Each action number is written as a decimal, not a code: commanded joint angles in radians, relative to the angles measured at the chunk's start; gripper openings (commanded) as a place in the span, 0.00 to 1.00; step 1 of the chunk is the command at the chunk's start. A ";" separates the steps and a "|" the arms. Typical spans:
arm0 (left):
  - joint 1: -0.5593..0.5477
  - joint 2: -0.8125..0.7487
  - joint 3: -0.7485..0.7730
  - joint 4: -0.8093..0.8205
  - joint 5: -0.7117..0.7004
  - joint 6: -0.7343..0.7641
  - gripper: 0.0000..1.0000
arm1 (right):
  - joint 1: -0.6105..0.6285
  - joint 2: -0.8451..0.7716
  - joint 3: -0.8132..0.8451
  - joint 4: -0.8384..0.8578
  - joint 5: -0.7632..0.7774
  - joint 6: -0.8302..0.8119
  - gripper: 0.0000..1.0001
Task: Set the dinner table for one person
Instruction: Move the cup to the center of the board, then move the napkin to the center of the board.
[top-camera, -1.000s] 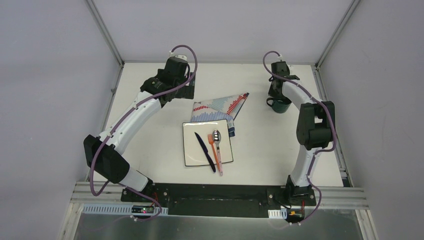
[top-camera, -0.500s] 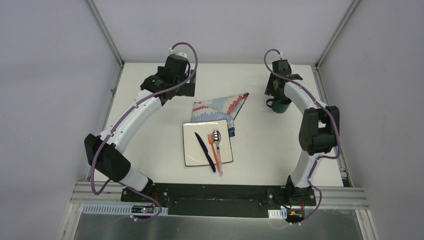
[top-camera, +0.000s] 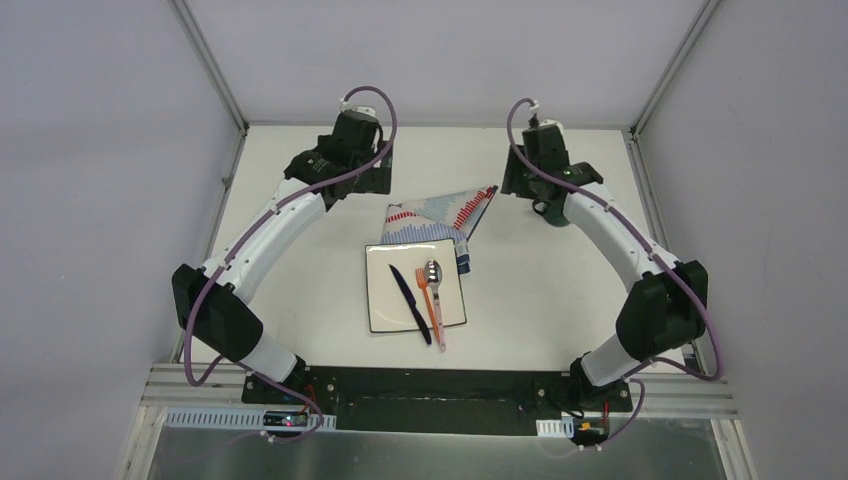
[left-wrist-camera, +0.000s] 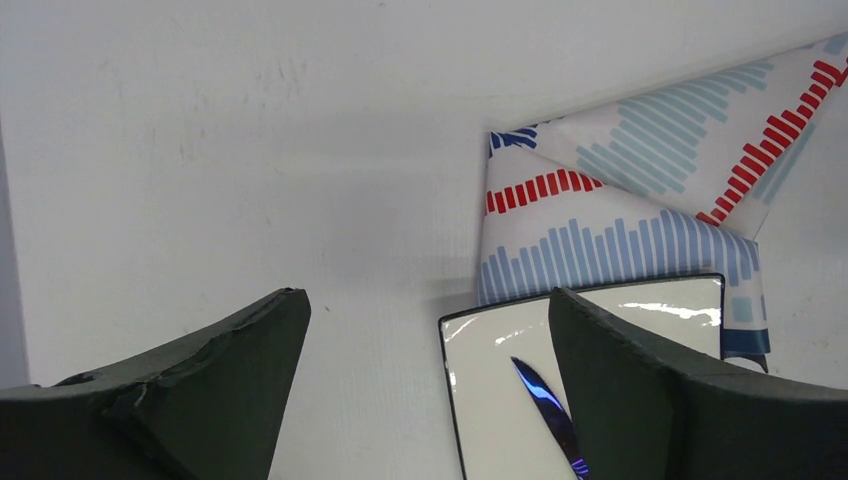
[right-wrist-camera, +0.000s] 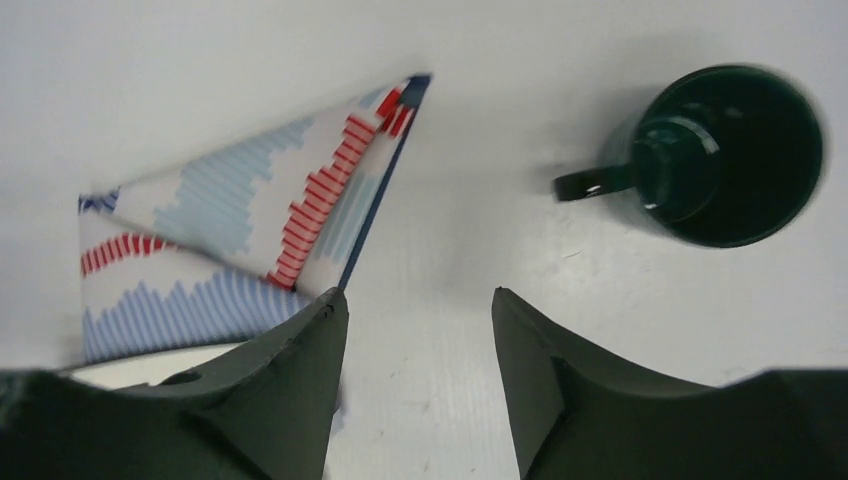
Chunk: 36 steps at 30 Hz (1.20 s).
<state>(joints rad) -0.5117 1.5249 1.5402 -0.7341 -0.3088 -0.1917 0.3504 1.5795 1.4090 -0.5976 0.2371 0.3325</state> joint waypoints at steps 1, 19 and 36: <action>-0.023 0.004 -0.040 -0.030 0.055 -0.057 0.85 | 0.112 -0.063 -0.093 0.008 -0.085 0.054 0.58; -0.144 -0.100 -0.286 -0.069 0.016 -0.190 0.45 | 0.391 -0.086 -0.294 0.032 -0.091 0.170 0.42; -0.237 -0.116 -0.551 -0.021 -0.016 -0.353 0.73 | 0.475 -0.095 -0.439 0.088 -0.071 0.245 0.51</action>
<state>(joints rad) -0.7277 1.4025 1.0172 -0.8040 -0.2909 -0.4824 0.8169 1.5219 0.9878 -0.5526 0.1497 0.5461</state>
